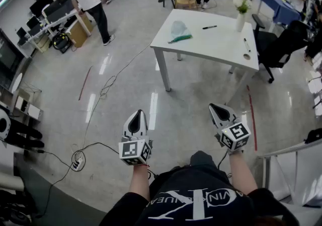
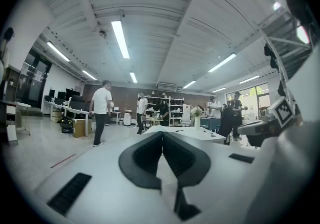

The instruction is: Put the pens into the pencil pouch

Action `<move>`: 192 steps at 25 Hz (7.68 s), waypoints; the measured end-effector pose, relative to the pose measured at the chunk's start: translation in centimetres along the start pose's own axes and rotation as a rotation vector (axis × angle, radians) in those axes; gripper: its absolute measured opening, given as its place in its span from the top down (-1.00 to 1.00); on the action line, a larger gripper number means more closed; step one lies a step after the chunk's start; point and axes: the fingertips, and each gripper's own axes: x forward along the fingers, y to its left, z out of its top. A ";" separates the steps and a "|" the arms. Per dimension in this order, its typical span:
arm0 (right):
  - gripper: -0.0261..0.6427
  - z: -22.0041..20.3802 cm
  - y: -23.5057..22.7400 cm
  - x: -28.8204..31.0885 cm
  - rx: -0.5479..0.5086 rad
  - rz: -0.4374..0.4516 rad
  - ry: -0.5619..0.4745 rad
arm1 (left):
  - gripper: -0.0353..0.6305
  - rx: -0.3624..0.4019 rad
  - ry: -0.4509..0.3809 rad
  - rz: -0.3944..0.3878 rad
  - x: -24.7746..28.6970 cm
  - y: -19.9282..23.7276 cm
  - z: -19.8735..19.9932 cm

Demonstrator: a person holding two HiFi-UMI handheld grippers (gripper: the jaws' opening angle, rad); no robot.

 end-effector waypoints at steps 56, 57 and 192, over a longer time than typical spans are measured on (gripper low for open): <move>0.39 -0.4 -20.0 20.8 0.223 -0.104 0.091 | 0.60 -0.071 0.117 -0.201 33.3 4.6 -1.4; 0.39 -0.3 -20.5 21.3 0.221 -0.101 0.092 | 0.60 -0.070 0.117 -0.202 34.0 4.6 -1.3; 0.75 0.0 -43.6 48.8 0.426 -0.193 0.467 | 0.75 -0.039 0.565 -0.715 76.9 -0.5 -10.4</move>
